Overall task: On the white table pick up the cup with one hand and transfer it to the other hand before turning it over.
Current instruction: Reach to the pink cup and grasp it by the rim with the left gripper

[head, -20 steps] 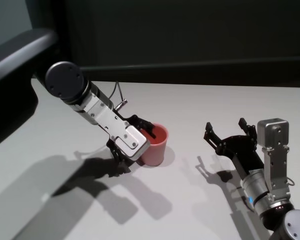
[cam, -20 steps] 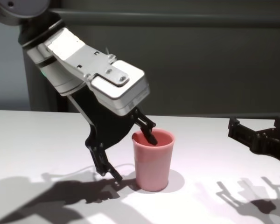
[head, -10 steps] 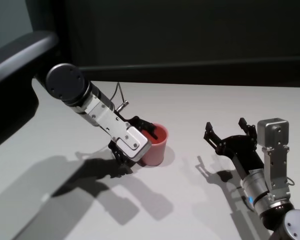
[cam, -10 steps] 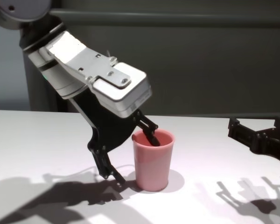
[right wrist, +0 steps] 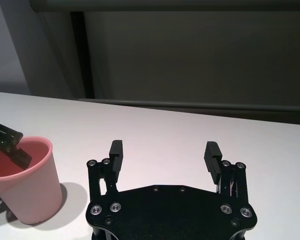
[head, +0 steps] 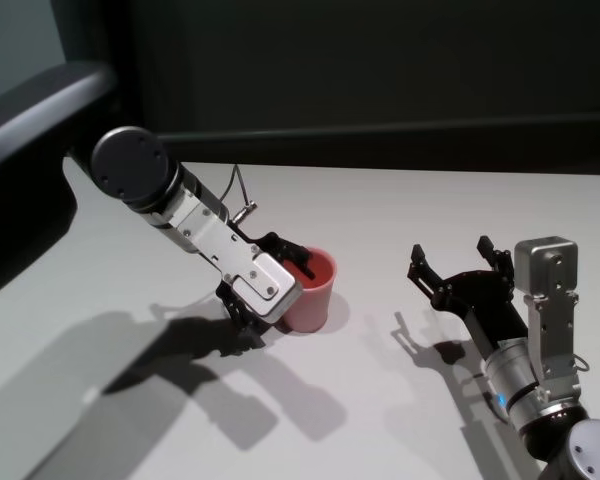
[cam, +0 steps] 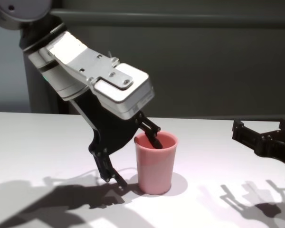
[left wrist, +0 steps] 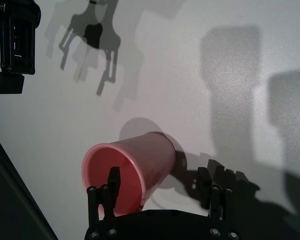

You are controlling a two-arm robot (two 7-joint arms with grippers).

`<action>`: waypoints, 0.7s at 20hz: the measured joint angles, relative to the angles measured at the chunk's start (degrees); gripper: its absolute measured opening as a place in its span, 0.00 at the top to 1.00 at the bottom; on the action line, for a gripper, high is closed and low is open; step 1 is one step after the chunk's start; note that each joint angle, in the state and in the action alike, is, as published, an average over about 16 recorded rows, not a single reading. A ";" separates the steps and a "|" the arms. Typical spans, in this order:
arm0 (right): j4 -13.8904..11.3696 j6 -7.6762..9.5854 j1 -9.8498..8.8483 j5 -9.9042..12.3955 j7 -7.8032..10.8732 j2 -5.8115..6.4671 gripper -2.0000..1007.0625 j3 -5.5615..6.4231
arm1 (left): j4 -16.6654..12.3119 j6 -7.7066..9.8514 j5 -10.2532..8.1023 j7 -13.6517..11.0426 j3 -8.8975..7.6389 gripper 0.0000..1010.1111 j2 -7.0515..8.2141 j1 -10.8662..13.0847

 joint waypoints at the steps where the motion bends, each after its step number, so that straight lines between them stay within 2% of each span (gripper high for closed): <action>1: 0.00 0.00 0.00 0.00 0.00 0.00 0.01 0.00 | 0.00 0.01 0.00 -0.02 -0.01 0.04 0.00 0.00; 7: 0.00 0.00 0.00 0.00 0.00 0.00 0.01 0.00 | -0.02 0.03 0.00 -0.12 -0.05 0.14 0.01 0.01; 14: 0.00 0.00 0.00 0.00 0.00 0.00 0.01 0.00 | -0.03 0.05 0.00 -0.20 -0.08 0.35 0.01 0.01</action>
